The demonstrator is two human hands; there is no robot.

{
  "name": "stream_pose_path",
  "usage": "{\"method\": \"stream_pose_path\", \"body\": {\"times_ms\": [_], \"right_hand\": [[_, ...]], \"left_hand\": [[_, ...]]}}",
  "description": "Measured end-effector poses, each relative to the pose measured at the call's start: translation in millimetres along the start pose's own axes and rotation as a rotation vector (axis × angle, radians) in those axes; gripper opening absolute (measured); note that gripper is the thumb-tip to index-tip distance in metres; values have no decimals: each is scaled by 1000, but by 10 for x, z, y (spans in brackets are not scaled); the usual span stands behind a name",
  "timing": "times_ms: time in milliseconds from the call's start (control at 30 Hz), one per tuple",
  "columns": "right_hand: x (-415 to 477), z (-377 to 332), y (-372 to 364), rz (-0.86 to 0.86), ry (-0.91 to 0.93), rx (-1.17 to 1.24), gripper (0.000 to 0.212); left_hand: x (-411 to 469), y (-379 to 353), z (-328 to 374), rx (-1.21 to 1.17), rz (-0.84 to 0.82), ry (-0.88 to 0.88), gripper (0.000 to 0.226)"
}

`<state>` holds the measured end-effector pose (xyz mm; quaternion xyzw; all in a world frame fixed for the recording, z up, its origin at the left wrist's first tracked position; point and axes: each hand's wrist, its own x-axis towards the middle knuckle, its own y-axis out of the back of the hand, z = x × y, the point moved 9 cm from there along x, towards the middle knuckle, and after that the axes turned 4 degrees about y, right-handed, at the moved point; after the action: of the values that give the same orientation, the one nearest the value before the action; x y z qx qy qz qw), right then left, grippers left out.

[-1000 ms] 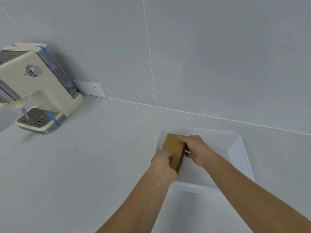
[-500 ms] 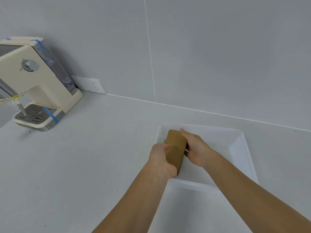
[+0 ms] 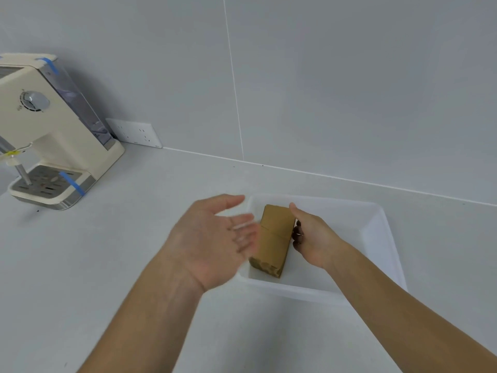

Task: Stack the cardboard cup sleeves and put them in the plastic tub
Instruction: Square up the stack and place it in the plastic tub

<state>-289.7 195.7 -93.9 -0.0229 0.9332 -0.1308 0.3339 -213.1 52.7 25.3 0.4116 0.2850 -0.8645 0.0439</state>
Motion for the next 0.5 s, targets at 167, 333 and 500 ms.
{"method": "stream_pose_path", "body": {"times_ms": [167,333,500], "right_hand": [[-41,9,-53,-38,16,-10,45],[-107,2,-125,-90,4,27,54],[-130,6,-210,-150,-22,13,54]], "left_hand": [[258,381,325,358,322,-296,56],[614,403,-17,541,221,-85,77],[712,307,-133,556,159,-83,68]]}}
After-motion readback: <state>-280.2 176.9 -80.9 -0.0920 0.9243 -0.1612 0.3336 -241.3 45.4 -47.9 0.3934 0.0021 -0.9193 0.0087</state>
